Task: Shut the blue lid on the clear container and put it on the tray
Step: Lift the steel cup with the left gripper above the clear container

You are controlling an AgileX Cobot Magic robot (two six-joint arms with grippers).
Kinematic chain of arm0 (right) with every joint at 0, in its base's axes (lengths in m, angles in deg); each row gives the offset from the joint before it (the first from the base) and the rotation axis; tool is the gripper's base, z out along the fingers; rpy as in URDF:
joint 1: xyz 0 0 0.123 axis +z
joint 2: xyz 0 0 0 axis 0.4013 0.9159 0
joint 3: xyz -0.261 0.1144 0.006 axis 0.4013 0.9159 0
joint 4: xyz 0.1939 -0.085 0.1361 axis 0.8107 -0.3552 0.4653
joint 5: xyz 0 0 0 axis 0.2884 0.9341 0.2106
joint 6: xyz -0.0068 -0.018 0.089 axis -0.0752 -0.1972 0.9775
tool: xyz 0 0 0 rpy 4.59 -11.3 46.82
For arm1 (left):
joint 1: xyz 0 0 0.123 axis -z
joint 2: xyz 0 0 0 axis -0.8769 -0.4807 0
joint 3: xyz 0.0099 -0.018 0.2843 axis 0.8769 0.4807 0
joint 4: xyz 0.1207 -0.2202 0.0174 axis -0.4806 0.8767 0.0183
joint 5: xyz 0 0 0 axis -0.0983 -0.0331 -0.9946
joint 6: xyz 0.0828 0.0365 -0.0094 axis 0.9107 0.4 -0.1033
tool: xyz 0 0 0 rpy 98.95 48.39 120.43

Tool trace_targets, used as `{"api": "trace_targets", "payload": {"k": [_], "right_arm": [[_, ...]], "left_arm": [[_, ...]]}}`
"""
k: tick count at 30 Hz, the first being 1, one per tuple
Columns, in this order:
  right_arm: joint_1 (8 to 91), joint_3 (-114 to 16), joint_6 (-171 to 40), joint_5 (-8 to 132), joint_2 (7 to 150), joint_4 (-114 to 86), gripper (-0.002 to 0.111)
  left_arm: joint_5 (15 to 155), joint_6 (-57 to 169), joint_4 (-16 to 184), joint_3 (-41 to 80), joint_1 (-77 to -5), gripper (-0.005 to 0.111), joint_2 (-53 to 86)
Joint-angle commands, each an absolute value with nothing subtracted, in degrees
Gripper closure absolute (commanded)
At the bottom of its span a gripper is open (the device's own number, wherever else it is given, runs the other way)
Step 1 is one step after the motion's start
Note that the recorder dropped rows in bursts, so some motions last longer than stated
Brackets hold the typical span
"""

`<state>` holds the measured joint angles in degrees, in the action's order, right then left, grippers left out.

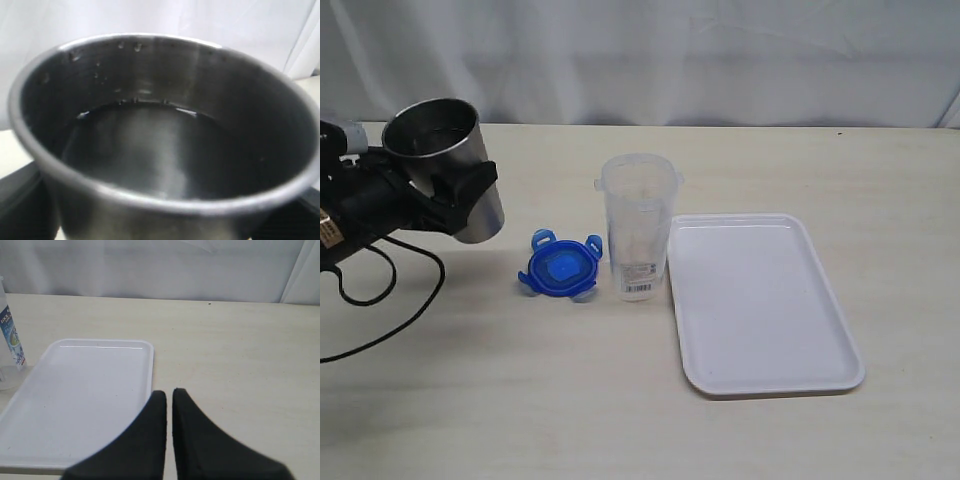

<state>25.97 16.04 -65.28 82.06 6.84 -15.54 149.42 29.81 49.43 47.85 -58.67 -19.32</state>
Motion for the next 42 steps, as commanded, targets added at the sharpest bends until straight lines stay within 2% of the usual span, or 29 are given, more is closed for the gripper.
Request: {"api": "trace_targets", "payload": {"k": [1, 11, 16, 29, 42], "right_arm": [[25.7, 16.1, -65.2, 82.0, 6.6, -15.5, 0.104], [25.7, 16.1, -65.2, 82.0, 6.6, -15.5, 0.104], [25.7, 16.1, -65.2, 82.0, 6.6, -15.5, 0.104], [25.7, 16.1, -65.2, 82.0, 6.6, -15.5, 0.104], [25.7, 16.1, -65.2, 82.0, 6.6, -15.5, 0.104]], "left_arm": [[153.9, 24.3, 46.1, 42.9, -58.6, 0.107, -18.1], [148.4, 16.0, 42.3, 34.6, -58.1, 0.107, -18.1], [138.4, 16.0, 42.4, 30.0, -54.3, 0.107, -18.1], [124.8, 16.4, 42.7, 21.1, -44.5, 0.107, -18.1], [123.9, 19.5, 42.7, 20.2, -40.6, 0.107, -18.1]]}}
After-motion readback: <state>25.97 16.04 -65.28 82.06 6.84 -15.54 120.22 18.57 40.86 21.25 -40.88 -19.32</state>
